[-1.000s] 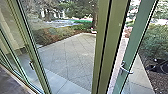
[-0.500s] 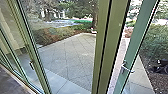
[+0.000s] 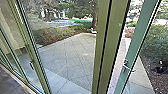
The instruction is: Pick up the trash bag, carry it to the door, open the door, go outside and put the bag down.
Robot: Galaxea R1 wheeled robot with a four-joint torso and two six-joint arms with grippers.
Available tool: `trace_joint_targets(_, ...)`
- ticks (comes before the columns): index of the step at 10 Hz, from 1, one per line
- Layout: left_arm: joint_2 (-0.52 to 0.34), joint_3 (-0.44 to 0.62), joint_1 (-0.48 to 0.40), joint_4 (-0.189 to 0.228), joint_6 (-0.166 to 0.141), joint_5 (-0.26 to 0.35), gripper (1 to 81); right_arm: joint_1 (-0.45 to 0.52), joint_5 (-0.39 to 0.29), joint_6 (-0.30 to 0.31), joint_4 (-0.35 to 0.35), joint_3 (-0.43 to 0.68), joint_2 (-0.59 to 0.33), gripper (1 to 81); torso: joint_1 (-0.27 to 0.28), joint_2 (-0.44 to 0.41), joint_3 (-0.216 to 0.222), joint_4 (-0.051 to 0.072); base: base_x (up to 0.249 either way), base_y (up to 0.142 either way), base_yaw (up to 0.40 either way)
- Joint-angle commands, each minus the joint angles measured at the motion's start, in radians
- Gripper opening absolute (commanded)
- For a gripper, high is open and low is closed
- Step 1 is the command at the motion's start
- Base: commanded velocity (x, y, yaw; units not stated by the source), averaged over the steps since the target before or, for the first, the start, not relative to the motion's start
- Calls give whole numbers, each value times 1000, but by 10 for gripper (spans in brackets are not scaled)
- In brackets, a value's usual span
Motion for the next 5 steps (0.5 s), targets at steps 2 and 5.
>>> trace_joint_targets(2,-7,4,-21,-18,-2,67,10,172,-89,-108,-152,-171,-21,811,0,0,0,0,0,0,0)
trace_joint_targets(5,-3,4,-20,-19,-2,67,10,164,-71,-151,-149,-220,-20,811,0,0,0,0,0,0,0)
